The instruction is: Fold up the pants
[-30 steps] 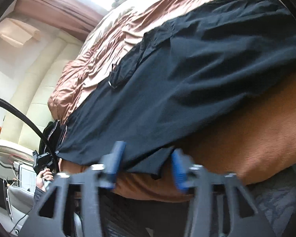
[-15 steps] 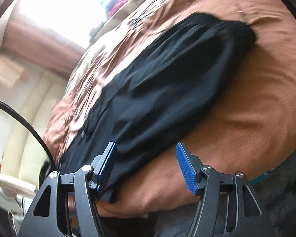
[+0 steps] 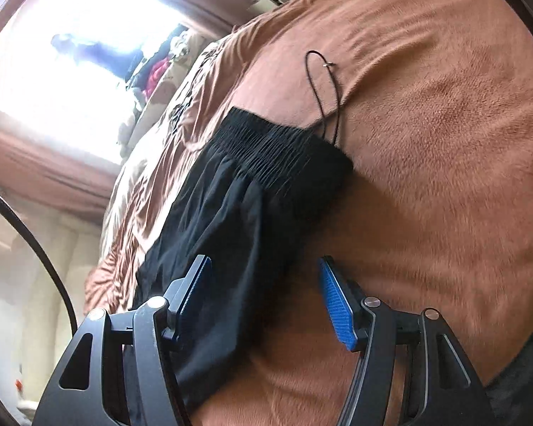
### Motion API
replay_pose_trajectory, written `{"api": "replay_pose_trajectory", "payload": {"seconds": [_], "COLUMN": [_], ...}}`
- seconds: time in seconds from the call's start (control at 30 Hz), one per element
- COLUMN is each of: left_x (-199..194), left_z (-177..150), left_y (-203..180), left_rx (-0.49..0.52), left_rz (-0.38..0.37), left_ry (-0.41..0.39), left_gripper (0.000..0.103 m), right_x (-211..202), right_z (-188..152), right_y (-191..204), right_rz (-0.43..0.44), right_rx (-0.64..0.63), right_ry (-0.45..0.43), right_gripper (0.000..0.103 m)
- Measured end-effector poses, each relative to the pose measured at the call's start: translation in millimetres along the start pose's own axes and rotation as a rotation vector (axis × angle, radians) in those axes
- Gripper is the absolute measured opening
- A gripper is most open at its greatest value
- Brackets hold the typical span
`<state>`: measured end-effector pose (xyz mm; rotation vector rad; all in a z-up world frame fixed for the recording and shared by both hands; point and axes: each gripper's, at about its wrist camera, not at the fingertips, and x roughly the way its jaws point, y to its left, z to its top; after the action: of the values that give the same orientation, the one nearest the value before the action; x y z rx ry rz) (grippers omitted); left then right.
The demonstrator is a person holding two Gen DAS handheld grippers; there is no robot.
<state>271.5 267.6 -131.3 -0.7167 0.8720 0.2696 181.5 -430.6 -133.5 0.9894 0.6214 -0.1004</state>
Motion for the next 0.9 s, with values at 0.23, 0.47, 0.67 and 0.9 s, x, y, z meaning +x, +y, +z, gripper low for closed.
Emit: {"api": "replay_pose_trajectory", "payload": {"seconds": [0.23,0.47,0.67,0.9], "left_x": [-8.6,-13.3,-1.9,9.3], "left_z": [-10.0,-16.6,-16.2,-9.0], "left_y": [-11.3,-7.6,14.1,26.1], "left_rx": [0.017,0.011,-0.081,-0.094], "left_rz": [-0.01,-0.001,-0.044,-0.052], "left_ry": [-0.017,-0.046,-0.018,-0.012], "left_gripper": [0.076,0.076,0.076,0.071], "right_x": [6.5,-6.5,-13.5,-14.3], "right_z": [3.8,0.0,-0.4,-3.6], "right_y": [-14.5,-26.0,-22.5,3.1], "right_rz": [0.011,0.017,-0.011,-0.056], "right_rx": [0.041,0.024,0.018,-0.007], "right_ry": [-0.005,-0.009,-0.041,-0.021], "right_gripper": [0.035,0.017,0.016,0.023]}}
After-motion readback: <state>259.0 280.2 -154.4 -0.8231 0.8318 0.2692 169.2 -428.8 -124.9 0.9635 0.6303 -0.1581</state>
